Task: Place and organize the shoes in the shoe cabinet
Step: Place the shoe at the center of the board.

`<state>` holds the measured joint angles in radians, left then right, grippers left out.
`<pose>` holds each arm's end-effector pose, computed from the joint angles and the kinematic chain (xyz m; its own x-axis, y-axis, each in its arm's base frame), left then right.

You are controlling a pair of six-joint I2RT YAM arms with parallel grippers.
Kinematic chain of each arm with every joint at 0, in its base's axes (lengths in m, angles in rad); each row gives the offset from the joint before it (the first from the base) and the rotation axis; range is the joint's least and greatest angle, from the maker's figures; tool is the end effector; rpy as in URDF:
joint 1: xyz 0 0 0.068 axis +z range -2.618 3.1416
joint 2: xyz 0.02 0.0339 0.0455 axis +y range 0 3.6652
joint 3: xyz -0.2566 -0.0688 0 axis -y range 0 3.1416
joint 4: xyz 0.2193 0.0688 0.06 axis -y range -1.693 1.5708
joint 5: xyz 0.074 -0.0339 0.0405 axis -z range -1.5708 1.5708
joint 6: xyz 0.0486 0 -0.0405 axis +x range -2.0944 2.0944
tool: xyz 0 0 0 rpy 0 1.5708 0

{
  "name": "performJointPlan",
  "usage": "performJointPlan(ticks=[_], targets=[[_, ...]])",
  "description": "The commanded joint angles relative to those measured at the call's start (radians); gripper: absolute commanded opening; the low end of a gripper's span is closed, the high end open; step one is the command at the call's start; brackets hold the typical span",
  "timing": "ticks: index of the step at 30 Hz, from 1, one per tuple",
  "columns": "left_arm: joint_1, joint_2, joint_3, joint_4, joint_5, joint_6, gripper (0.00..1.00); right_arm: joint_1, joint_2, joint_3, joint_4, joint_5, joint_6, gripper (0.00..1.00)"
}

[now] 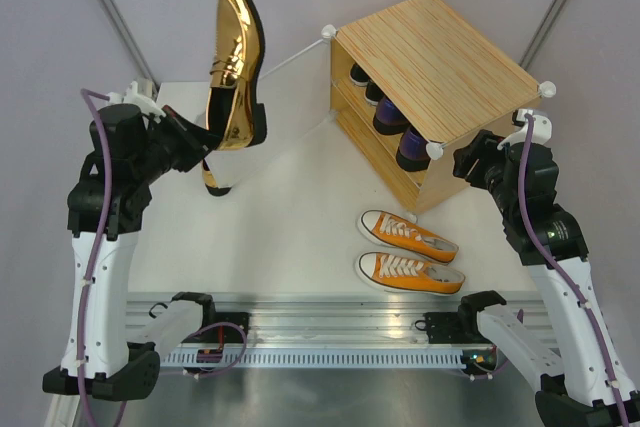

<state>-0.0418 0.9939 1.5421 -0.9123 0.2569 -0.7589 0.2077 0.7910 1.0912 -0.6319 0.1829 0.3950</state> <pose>0.1484 -0.0186 0.4510 -0.4492 -0.6473 -0.6158 -0.0434 0.7042 -0.7087 0.1452 0.0216 0.3785 -0.3074 0.3219 -0.8955 0.0908 0.9467 0.3092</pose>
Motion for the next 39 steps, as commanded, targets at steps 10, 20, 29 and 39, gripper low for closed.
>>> performJointPlan(ticks=[10, 20, 29, 39], targets=[[-0.107, -0.086, -0.282, 0.112, -0.085, 0.150, 0.02, 0.006, -0.009, -0.001, 0.000, 0.040, -0.010, 0.64], [-0.248, -0.034, -0.487, 0.105, -0.174, 0.225, 0.02, 0.007, -0.016, 0.001, 0.000, 0.047, -0.010, 0.64], [-0.263, 0.227, -0.439, 0.113, -0.286, 0.257, 0.02, 0.007, -0.032, -0.010, 0.006, 0.040, -0.008, 0.65], [-0.305, 0.525, -0.205, 0.165, -0.297, 0.438, 0.02, 0.013, -0.038, -0.008, 0.009, 0.033, -0.010, 0.64]])
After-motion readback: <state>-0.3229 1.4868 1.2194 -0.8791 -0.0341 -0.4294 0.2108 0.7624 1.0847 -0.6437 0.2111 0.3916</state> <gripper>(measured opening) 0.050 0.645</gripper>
